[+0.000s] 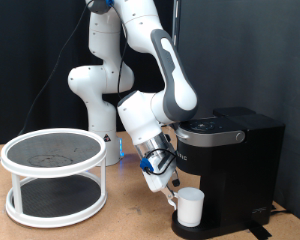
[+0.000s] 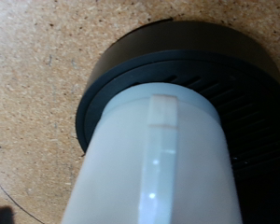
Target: Make a cup of coffee with the keurig machine
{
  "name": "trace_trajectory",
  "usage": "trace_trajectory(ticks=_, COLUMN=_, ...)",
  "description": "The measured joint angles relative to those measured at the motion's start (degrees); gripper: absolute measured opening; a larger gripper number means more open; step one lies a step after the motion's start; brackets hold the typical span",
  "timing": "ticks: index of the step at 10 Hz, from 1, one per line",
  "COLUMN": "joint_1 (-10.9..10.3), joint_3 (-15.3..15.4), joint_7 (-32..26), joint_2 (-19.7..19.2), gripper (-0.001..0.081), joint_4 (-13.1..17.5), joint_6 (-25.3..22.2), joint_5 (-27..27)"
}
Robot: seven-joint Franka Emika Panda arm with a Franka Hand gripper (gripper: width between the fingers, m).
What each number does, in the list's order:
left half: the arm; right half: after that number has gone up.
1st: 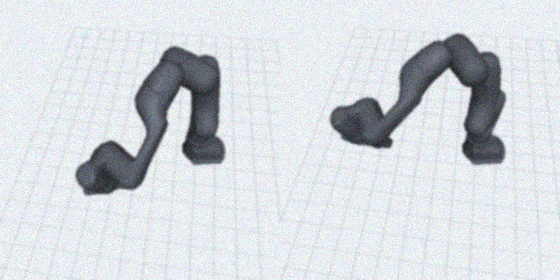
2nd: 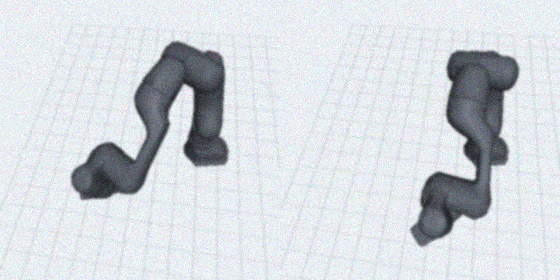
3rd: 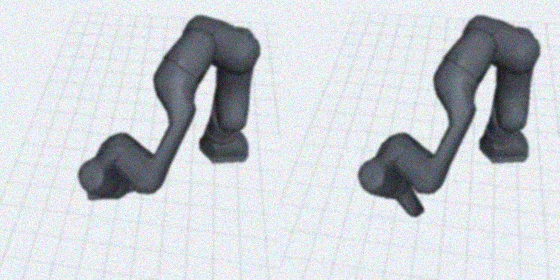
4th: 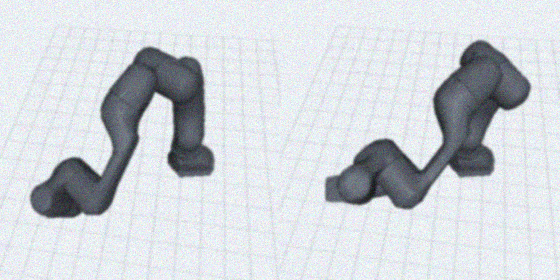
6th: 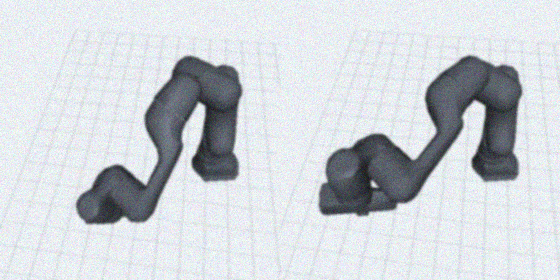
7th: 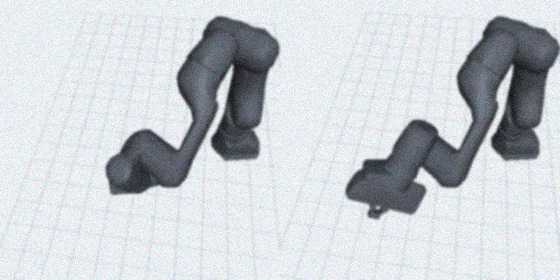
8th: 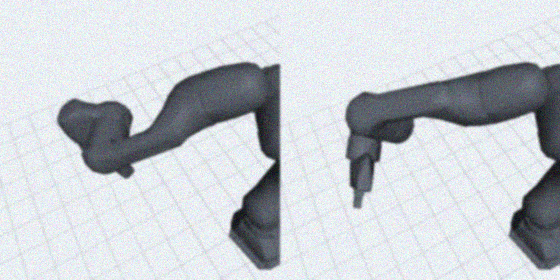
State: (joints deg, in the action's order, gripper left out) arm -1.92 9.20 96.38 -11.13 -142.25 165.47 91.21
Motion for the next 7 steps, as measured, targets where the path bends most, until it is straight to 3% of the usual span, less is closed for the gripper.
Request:
trace_trajectory(ticks=1, joint_1=0.07, joint_3=-0.08, joint_7=0.33, joint_2=0.12, gripper=0.0620, joint_4=-0.22, joint_6=-0.97, joint_5=-0.77)
trace_trajectory(ticks=2, joint_1=0.29, joint_3=-0.17, joint_7=0.80, joint_2=0.29, gripper=0.0711, joint_4=-0.57, joint_6=-1.94, joint_5=-1.80)
trace_trajectory(ticks=3, joint_1=0.62, joint_3=-0.32, joint_7=0.88, joint_2=0.55, gripper=0.0728, joint_4=-1.06, joint_6=-3.44, joint_5=-2.47)
trace_trajectory(ticks=7, joint_1=2.89, joint_3=-1.15, joint_7=0.39, joint_2=1.45, gripper=0.0734, joint_4=-2.05, joint_6=-11.43, joint_5=-5.00)
